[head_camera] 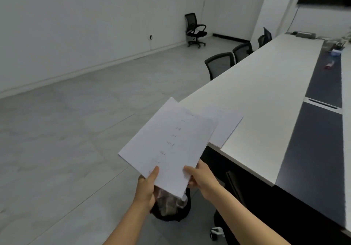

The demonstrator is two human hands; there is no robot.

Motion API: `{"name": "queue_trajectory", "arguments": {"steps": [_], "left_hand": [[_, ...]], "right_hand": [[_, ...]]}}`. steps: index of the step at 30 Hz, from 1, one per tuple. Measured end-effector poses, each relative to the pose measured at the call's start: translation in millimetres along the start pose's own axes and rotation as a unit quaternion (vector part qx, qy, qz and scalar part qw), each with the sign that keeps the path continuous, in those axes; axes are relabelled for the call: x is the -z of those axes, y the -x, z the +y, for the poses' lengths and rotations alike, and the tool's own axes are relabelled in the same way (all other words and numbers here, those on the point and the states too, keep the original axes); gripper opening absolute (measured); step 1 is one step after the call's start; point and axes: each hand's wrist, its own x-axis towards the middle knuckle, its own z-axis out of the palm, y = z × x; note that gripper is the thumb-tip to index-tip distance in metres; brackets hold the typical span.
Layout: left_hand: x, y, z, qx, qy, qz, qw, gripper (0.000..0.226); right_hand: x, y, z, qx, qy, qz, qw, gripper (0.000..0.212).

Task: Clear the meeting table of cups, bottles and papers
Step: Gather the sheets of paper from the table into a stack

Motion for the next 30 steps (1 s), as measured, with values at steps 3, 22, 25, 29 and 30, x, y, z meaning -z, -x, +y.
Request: {"name": "queue_trajectory", "arguments": {"steps": [3, 22, 25, 29, 30], "left_hand": [[-21, -33, -5, 0.027, -0.017, -0.021, 0.999, 0.014], [-107, -326, 22, -0.037, -0.597, -0.201, 0.776, 0.05], [-116, -363, 16, -0.065, -0.741, -0.246, 0.621, 0.053], [-126, -396, 17, -0.092, -0.822, -0.304, 0.473, 0.057], [-127, -403, 18, -0.093, -0.833, -0.32, 0.443, 0.058]], "right_hand": [[15, -24, -13, 0.016, 0.009, 0.047, 0.999, 0.037], [183, -213, -43, -0.05, -0.106, 0.288, 0.95, 0.027], [183, -223, -38, -0.076, -0.112, 0.289, 0.948, 0.028], [175, -228, -35, -0.096, -0.103, 0.288, 0.947, 0.029], [171, -228, -34, -0.105, -0.094, 0.286, 0.948, 0.029]]}}
